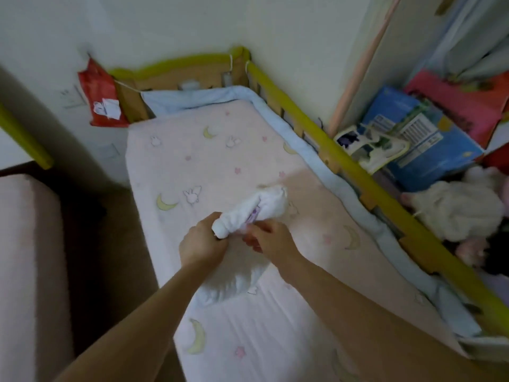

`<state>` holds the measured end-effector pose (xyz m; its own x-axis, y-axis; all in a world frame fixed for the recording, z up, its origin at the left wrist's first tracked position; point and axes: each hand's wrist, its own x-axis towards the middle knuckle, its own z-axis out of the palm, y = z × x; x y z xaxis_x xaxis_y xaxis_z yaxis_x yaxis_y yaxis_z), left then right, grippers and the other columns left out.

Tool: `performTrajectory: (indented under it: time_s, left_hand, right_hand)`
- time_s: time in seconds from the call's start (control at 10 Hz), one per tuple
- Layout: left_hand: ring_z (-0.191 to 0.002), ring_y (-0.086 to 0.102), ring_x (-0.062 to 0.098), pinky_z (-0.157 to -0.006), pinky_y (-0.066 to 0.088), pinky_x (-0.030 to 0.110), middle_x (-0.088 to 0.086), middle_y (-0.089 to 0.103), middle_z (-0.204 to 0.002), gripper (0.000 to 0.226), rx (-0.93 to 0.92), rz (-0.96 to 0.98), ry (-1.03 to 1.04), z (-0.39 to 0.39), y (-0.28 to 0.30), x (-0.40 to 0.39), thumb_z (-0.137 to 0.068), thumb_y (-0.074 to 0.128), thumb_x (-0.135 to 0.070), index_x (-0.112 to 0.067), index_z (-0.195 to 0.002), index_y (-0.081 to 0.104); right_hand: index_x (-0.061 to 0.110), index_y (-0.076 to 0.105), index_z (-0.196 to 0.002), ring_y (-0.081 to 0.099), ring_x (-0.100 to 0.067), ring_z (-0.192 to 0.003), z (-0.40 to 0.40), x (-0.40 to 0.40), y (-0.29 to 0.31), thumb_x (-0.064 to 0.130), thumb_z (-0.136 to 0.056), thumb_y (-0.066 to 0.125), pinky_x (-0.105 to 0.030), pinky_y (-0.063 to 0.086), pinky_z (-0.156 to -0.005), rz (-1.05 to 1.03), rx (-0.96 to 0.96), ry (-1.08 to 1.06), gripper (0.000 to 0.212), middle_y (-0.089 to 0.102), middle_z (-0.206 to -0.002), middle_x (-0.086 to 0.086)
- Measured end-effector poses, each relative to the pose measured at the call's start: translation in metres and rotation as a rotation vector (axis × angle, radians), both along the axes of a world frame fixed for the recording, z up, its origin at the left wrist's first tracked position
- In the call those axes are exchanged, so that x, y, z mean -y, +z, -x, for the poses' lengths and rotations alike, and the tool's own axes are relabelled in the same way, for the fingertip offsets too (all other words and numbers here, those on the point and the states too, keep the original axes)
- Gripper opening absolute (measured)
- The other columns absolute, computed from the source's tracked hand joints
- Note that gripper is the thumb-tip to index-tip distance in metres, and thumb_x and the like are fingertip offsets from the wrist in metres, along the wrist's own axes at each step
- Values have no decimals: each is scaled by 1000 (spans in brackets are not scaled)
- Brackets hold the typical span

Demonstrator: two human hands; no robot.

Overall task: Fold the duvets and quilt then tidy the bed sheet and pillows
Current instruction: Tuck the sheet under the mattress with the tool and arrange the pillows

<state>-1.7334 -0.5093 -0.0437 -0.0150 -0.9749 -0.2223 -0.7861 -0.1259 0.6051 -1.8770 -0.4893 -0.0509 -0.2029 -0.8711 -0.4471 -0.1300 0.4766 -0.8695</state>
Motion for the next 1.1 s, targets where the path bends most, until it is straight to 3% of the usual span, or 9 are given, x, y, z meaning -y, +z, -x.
performTrajectory:
  time_s: [0.2, 0.3, 0.4, 0.5, 0.6, 0.7, 0.8, 0.9, 1.1]
  left_hand:
    - [-95, 61, 26, -76, 46, 33, -5, 68, -103, 29, 267, 205, -292, -128, 115, 95, -82, 52, -27, -40, -108, 59]
    - [-98, 61, 26, -73, 41, 30, -4, 68, -105, 28, 324, 318, -409, -162, 167, 125, -81, 55, -31, -37, -108, 60]
    - [-100, 61, 25, -72, 38, 29, -4, 67, -107, 30, 424, 374, -527, -165, 187, 142, -83, 55, -33, -37, -112, 60]
    - [-99, 62, 22, -72, 39, 29, -6, 68, -106, 28, 497, 400, -565, -183, 202, 179, -83, 55, -34, -39, -110, 59]
    - [-99, 62, 22, -70, 39, 29, -6, 68, -107, 33, 527, 421, -587, -186, 214, 211, -83, 54, -31, -40, -114, 59]
    - [-98, 63, 23, -69, 41, 29, -6, 68, -106, 33, 595, 405, -614, -186, 216, 242, -84, 54, -30, -40, -115, 59]
    - [-103, 62, 22, -68, 38, 29, -6, 67, -110, 35, 645, 363, -621, -188, 217, 280, -85, 53, -26, -41, -116, 58]
    - [-107, 61, 20, -69, 37, 27, -6, 66, -115, 40, 676, 328, -579, -189, 217, 319, -87, 52, -26, -46, -121, 57]
    - [-115, 56, 19, -75, 39, 29, -7, 60, -125, 37, 740, 293, -658, -173, 226, 415, -92, 46, -29, -48, -123, 53]
  right_hand:
    - [7, 70, -83, 62, -18, -75, -100, 61, 44, 20, -74, 79, -18, 41, -53, 0, -360, 69, 18, 66, -77, -6]
    - [5, 64, -113, 63, -22, -102, -159, 92, 85, 33, -69, 83, -23, 47, -78, 29, -290, -147, 56, 67, -109, -8]
    - [4, 27, -144, 45, -31, -127, -178, 112, 95, 45, -57, 88, -36, 43, -101, -98, -262, -269, 114, 41, -139, -15]
    - [13, 51, -129, 61, -21, -111, -181, 141, 99, 51, -26, 95, -45, 53, -90, 173, -127, -261, 118, 62, -122, -5]
    - [2, 65, -99, 69, -7, -89, -162, 178, 80, 26, -37, 98, -32, 58, -77, 459, -67, -151, 74, 73, -92, 4]
    - [-5, 50, -122, 61, -14, -105, -154, 214, 89, 42, -41, 96, -35, 52, -89, 552, -209, -178, 104, 62, -115, -2]
    - [11, 41, -136, 44, -13, -119, -151, 246, 121, 34, -49, 92, -28, 38, -99, 598, -541, -41, 103, 46, -129, 4]
    - [16, 53, -123, 56, -22, -109, -149, 297, 155, 36, -65, 83, -32, 42, -91, 595, -941, 404, 69, 59, -116, -2]
    - [11, 57, -112, 60, -30, -95, -157, 380, 183, 14, -86, 57, -30, 39, -70, 299, -1109, 452, 26, 61, -103, -10]
